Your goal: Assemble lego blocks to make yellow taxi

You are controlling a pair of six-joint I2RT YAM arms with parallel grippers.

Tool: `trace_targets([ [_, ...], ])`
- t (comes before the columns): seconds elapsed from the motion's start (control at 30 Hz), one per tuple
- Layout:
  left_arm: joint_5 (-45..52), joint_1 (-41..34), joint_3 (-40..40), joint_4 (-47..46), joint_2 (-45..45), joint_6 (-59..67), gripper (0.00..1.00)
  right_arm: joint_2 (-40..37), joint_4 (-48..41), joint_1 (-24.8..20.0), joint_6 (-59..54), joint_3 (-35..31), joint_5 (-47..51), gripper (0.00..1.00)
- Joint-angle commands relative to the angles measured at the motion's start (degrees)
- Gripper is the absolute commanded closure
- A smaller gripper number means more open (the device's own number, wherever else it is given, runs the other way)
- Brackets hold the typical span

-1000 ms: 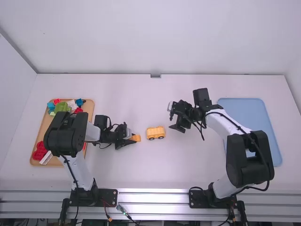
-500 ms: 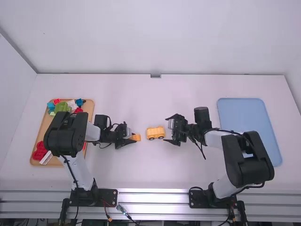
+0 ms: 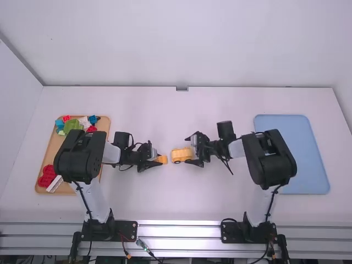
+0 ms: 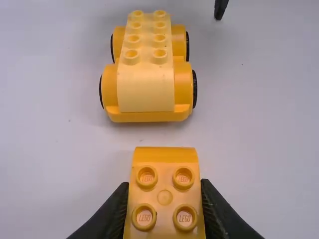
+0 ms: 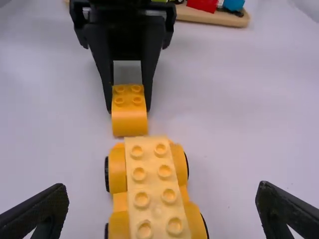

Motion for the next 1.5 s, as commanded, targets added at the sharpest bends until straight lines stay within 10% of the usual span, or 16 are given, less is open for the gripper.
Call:
trace_targets([
  [0.0, 1.07, -0.26, -0.24, -0.22, 0.61, -0.11, 0.91, 3.45, -0.07, -0.20, -0.68, 2.19, -2.69, 0.01],
  [0.43, 1.09, -0.26, -0.15, 0.63, 0.61, -0.11, 0.95, 10.16, -0.04, 2.51, -0.72, 5.35, -1.79, 0.00],
  [0.7, 1.55, -0.26, -0.15, 3.04, 0.46, -0.17, 0.98, 10.19, 0.02, 3.93, -0.74, 4.52, 3.48, 0.32],
  [1.1, 1.55, -0.26, -0.15, 3.96, -3.02, -5.09, 0.98, 10.19, -1.75, 3.93, -1.86, 4.59, 4.15, 0.19],
  [1.47, 12.09, -0.46, -0.15, 4.42, -9.18, -6.80, 0.98, 10.19, -2.91, 2.03, -3.26, 4.59, 3.02, 0.44],
])
